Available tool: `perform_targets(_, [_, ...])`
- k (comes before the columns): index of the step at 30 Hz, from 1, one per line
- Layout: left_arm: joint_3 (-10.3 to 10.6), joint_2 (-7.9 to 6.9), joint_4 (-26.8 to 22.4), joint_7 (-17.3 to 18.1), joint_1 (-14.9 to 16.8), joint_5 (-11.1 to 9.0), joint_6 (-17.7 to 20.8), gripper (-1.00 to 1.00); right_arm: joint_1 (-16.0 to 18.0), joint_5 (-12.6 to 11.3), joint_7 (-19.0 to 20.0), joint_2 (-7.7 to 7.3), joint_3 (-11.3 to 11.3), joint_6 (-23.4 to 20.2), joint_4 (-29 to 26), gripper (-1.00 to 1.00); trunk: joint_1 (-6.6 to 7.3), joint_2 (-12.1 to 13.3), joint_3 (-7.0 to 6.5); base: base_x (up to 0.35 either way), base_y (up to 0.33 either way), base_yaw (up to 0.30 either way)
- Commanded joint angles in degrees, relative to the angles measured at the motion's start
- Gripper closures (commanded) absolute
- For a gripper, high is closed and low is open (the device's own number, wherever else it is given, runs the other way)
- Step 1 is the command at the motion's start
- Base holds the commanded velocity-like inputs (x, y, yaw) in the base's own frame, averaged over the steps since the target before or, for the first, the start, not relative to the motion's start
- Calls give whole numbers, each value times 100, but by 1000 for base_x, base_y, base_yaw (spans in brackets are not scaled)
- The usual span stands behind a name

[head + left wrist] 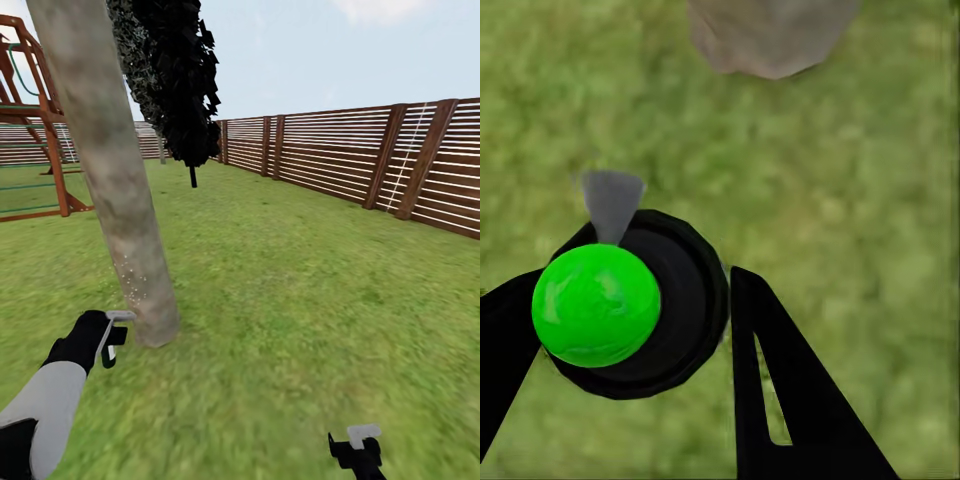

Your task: In the garden, pick up the pesticide atomizer on the floor and spray pesticide onto both trees until each tree trunk is fully covered.

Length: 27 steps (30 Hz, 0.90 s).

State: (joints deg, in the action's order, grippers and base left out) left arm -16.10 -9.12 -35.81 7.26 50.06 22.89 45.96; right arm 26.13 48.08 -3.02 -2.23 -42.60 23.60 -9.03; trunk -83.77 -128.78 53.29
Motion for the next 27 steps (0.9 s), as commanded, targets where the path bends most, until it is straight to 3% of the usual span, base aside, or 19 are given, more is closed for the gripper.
perform_targets(1, [-24,43,-2,49,3,90,13,100,6,63,-32,2,-30,22,14,-100,0,-2,5,122,-255,0])
perform_targets(11, [-14,145,21,50,-9,120,-2,100,6,70,-8,29,-21,19,24,-100,0,-2,5,124,-260,176])
perform_targets(16, [22,92,30,56,-171,206,-94,100,6,70,11,28,-21,22,24,-100,0,-2,5,113,-261,264])
perform_targets(20, [-8,143,27,56,-221,317,-212,100,6,70,10,30,-15,22,24,-100,0,-2,5,113,-261,59])
perform_targets(27, [-14,149,8,44,-224,324,-219,100,6,70,4,30,-17,22,24,-100,0,-2,5,115,-261,2])
